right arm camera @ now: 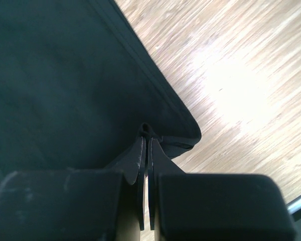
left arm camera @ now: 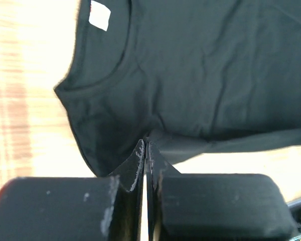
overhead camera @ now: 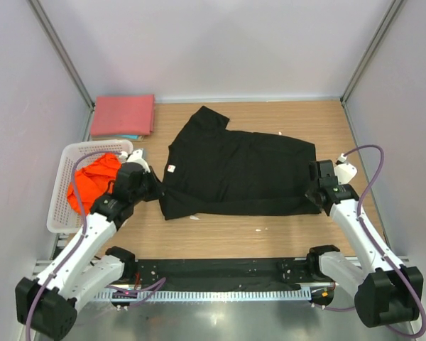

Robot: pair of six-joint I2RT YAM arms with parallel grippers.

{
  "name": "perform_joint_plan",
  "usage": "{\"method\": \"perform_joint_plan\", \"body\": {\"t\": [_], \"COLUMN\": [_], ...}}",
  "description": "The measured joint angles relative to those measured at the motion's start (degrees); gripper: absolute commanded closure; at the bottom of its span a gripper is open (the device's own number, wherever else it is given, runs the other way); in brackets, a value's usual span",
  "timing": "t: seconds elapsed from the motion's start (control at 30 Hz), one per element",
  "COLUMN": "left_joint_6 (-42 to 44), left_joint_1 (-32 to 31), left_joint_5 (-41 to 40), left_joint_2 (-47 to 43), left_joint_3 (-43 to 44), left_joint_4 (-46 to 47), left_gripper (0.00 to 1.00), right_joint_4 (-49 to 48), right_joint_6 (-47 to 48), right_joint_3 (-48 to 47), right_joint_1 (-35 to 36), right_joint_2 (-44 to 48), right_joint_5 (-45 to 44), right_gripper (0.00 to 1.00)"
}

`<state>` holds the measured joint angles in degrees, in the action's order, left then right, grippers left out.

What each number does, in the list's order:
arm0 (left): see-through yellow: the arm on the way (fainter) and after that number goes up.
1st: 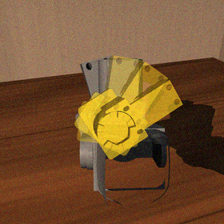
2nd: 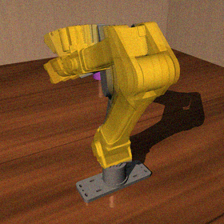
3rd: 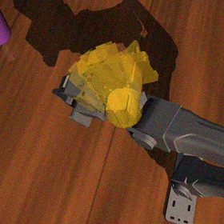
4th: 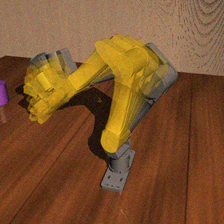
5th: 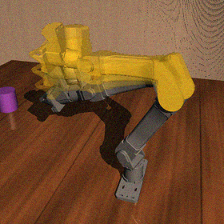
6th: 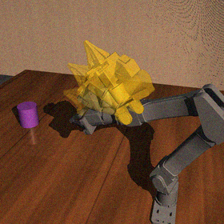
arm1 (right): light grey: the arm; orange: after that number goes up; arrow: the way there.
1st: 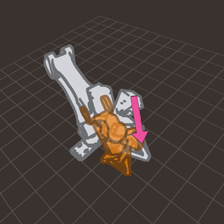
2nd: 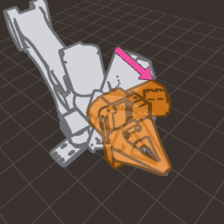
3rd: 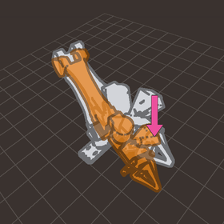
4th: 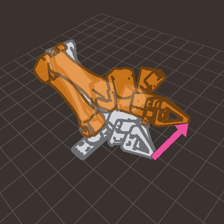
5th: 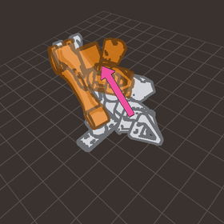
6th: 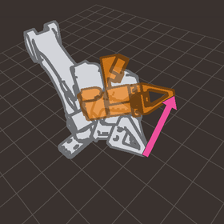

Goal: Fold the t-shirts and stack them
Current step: Fold the tshirt

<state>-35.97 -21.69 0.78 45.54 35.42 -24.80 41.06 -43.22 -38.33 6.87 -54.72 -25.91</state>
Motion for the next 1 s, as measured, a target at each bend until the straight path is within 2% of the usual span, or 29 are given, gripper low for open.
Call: {"method": "perform_joint_plan", "body": {"t": [0.37, 0.7, 1.0], "left_joint_6": [8.55, 18.97, 25.29], "left_joint_1": [0.02, 0.44, 1.51], "left_joint_5": [-2.75, -2.62, -2.12], "left_joint_2": [24.00, 36.37, 46.23], "left_joint_3": [14.95, 26.43, 31.67], "left_joint_4": [2.95, 4.92, 4.09], "left_gripper": [1.00, 1.00, 1.00], "right_joint_4": [-2.38, -6.93, -12.66], "right_joint_6": [-0.46, 2.34, 6.29], "right_joint_3": [0.07, -1.01, -3.96], "right_joint_1": [0.00, -0.66, -1.14], "right_joint_2": [-6.32, -12.33, -18.99], "right_joint_5": [-6.21, -8.92, -8.00], "right_gripper": [0.99, 0.99, 0.99]}}
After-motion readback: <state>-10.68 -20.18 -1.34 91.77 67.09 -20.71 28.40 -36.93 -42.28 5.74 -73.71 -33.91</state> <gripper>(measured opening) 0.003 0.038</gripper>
